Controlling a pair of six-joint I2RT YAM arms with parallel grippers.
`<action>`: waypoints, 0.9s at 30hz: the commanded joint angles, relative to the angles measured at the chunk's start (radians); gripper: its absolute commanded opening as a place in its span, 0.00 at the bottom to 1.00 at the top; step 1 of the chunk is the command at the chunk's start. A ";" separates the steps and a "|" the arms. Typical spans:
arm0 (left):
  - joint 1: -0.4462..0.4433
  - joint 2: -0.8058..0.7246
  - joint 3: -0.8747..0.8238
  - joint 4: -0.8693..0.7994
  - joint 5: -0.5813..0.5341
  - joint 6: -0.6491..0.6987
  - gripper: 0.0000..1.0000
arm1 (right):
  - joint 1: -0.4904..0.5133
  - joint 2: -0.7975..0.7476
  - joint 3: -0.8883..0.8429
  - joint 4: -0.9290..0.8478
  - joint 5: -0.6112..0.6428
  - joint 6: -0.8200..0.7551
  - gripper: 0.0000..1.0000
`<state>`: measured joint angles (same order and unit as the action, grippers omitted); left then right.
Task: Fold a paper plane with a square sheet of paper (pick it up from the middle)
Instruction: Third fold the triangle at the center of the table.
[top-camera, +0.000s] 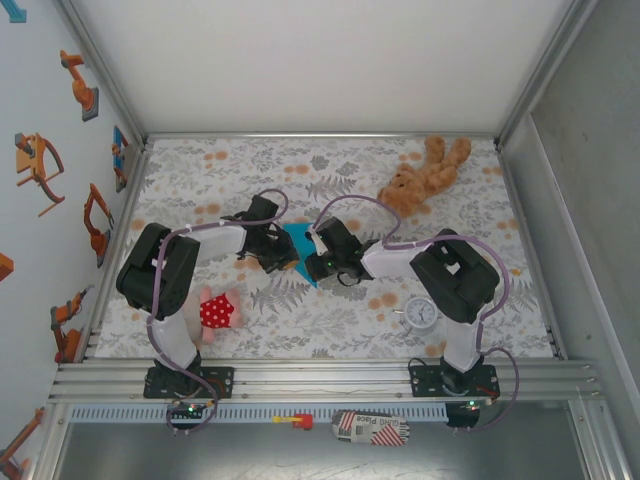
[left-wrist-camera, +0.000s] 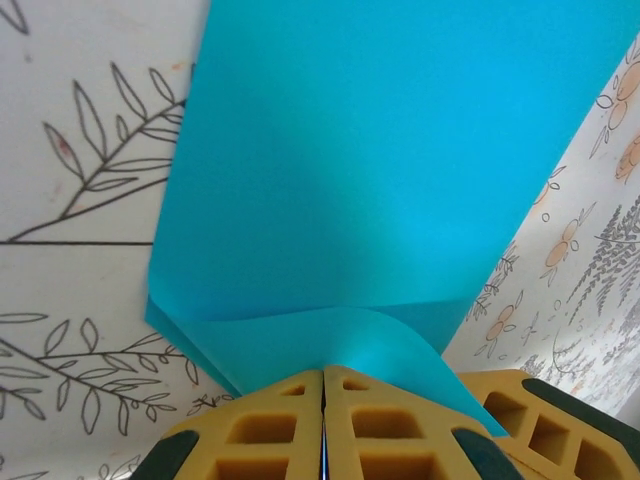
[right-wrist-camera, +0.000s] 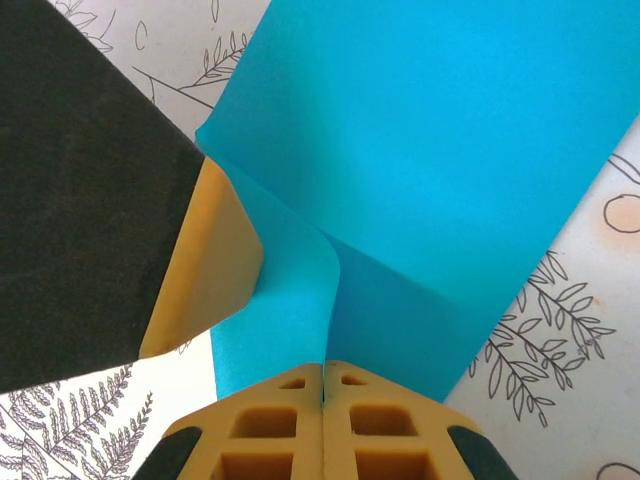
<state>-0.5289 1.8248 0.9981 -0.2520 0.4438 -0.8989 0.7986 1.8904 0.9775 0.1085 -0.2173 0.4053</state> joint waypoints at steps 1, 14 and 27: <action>-0.003 0.011 -0.007 -0.035 -0.018 -0.014 0.09 | -0.010 0.026 0.010 -0.062 0.007 0.019 0.05; -0.002 0.037 -0.005 -0.044 -0.028 -0.015 0.09 | -0.013 0.020 0.010 -0.062 0.004 0.035 0.06; 0.001 0.066 -0.002 -0.095 -0.063 -0.017 0.09 | -0.051 -0.145 -0.050 -0.058 -0.003 0.156 0.28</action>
<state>-0.5289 1.8416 1.0046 -0.2611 0.4377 -0.9031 0.7578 1.8122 0.9539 0.0666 -0.2245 0.5163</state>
